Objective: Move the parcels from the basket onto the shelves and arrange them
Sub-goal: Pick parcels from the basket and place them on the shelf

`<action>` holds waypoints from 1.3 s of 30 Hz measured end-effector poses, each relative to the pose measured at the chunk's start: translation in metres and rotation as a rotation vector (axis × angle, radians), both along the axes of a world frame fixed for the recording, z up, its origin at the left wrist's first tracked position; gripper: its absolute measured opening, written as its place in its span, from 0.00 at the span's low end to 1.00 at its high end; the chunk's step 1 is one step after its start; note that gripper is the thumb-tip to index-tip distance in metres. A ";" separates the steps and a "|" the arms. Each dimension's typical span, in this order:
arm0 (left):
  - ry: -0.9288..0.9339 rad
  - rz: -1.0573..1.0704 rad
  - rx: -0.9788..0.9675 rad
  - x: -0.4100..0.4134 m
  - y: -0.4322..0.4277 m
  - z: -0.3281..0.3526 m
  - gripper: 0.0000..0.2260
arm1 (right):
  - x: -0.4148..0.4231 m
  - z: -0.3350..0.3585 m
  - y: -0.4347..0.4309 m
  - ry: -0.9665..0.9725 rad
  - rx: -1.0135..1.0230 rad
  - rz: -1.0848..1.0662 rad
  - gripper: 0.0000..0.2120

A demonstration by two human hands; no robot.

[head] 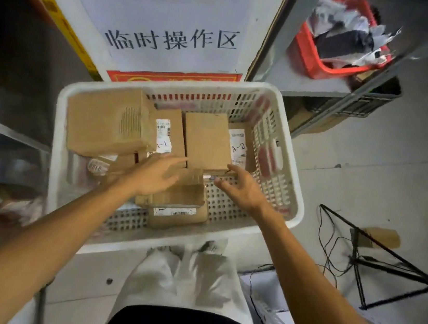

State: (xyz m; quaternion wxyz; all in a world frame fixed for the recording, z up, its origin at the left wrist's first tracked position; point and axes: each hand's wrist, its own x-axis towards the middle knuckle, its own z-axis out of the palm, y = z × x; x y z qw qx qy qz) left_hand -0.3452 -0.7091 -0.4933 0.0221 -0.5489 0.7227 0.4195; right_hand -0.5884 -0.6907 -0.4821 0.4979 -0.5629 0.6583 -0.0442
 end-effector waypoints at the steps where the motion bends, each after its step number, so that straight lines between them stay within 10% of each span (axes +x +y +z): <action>1: -0.039 -0.005 0.006 0.002 0.003 -0.009 0.25 | 0.003 -0.010 -0.004 0.011 0.015 0.048 0.34; 18: -0.196 0.251 -0.174 0.012 0.053 -0.093 0.35 | 0.045 -0.122 -0.027 0.321 -0.300 0.973 0.52; 28: -0.088 0.399 -0.196 0.033 0.072 -0.077 0.25 | 0.049 -0.101 -0.023 0.194 -0.150 0.791 0.51; 39: 0.174 0.601 0.240 0.021 0.059 -0.054 0.34 | -0.007 -0.043 -0.020 -0.124 -0.004 0.314 0.47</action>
